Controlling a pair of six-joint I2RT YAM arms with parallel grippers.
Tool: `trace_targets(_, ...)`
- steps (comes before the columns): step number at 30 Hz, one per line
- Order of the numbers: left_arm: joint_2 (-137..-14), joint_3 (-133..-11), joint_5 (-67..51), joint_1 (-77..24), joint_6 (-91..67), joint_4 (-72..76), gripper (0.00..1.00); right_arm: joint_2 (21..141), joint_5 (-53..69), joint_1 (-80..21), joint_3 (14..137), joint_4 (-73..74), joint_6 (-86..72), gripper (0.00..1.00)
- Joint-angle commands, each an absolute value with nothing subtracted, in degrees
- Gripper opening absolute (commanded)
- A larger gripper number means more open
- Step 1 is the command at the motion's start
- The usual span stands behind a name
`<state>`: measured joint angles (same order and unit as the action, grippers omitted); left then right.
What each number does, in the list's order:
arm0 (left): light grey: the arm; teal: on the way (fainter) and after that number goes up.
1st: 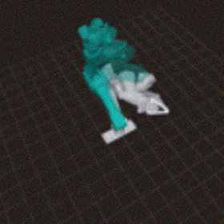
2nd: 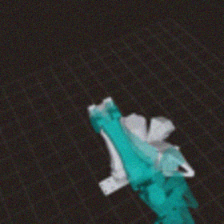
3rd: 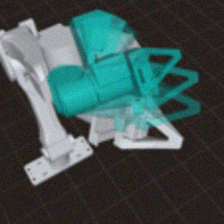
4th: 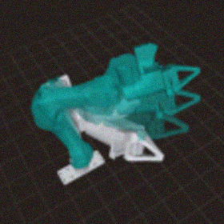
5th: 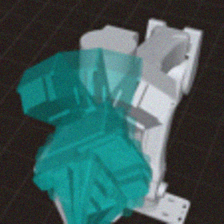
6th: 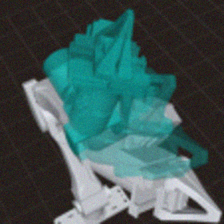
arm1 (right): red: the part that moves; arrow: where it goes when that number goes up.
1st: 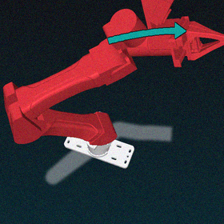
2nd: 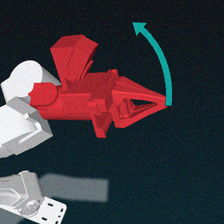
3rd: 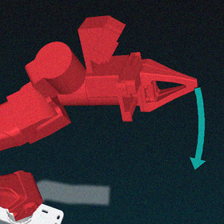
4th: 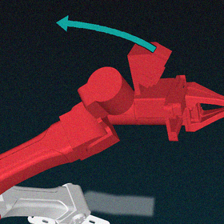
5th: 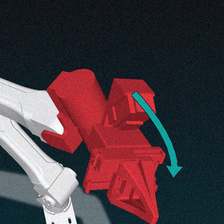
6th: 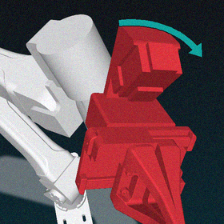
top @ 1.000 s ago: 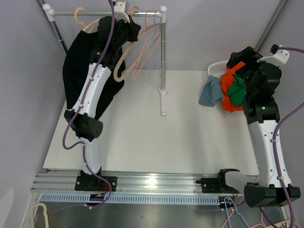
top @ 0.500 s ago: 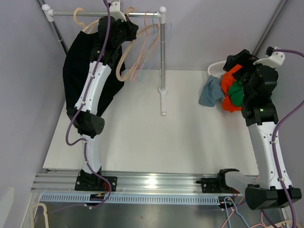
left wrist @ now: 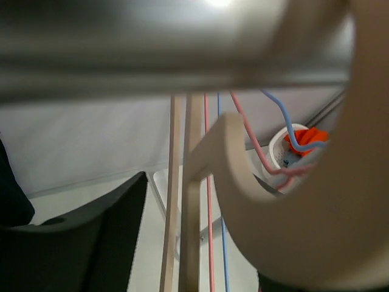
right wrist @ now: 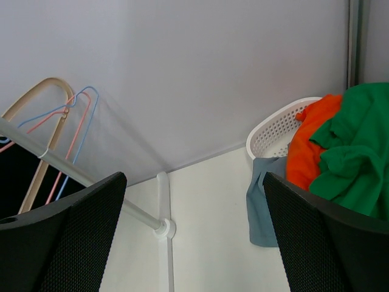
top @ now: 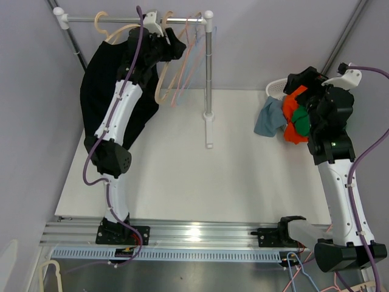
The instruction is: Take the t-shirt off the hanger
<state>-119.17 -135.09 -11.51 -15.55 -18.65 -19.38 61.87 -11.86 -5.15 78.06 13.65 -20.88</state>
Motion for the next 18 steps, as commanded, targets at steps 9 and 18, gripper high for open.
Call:
trace_targets(9, -96.8, -123.18, -17.84, -13.63, -18.1, -17.06, 0.94, 60.91, -11.51, -6.24, 77.26, 12.39, -20.48, 0.99)
trace_targets(18, -85.18, -109.61, -8.8, -9.68, -14.42, -17.93, 1.0, 61.08, -10.55, -7.12, 75.94, 11.78, -21.71, 1.0)
